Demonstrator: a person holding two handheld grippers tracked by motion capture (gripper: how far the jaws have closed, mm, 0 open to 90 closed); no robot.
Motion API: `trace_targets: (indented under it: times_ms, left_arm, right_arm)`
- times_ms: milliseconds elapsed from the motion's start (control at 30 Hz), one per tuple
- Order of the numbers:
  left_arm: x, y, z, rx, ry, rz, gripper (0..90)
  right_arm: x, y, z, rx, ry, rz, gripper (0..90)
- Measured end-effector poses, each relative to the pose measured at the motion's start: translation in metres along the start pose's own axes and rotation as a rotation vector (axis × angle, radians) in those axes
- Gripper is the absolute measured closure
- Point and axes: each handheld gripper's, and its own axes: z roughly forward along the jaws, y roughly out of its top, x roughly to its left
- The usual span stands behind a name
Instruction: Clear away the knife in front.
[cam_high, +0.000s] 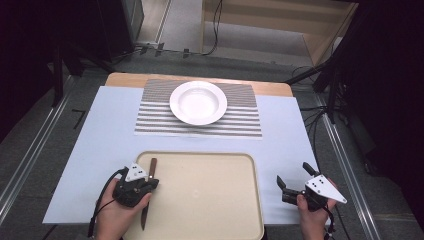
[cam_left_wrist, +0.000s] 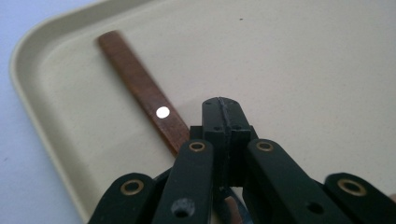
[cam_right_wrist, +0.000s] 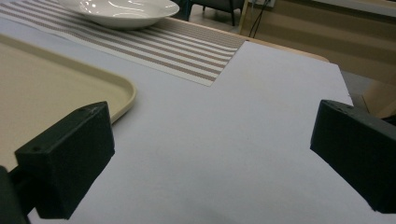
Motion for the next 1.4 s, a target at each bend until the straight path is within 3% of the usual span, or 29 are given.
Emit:
trace_targets:
  times_ms: [400,533,700,933,1133,1200,1300,1400]
  left_arm:
    - [0.022,-0.011,-0.012,-0.017,0.038,-0.022,89.7]
    - [0.028,-0.015,-0.011,-0.038,0.008,-0.051,89.7]
    - [0.027,-0.017,-0.012,-0.075,-0.007,-0.048,88.3]
    - [0.027,-0.013,-0.022,-0.207,-0.096,-0.025,58.4]
    - [0.031,-0.014,-0.032,-0.301,-0.121,-0.020,34.1]
    - [0.032,-0.014,-0.037,-0.336,-0.108,-0.013,25.0]
    - [0.033,-0.014,-0.043,-0.367,-0.103,0.000,9.7]
    - [0.036,-0.014,-0.047,-0.387,-0.114,0.001,0.0]
  right_arm:
    - [0.000,0.000,0.000,0.007,-0.007,-0.002,0.0]
    - [0.001,0.000,0.000,0.007,-0.008,-0.004,0.0]
    - [0.001,0.000,0.001,0.007,-0.008,-0.010,0.0]
    - [0.001,0.000,0.001,0.010,-0.010,-0.007,0.0]
    - [0.001,0.000,0.001,0.012,-0.012,-0.008,0.0]
    - [0.001,0.000,0.001,0.013,-0.013,-0.008,0.0]
    - [0.001,0.000,0.001,0.014,-0.014,-0.007,0.0]
    - [0.001,0.000,0.001,0.014,-0.014,-0.007,0.0]
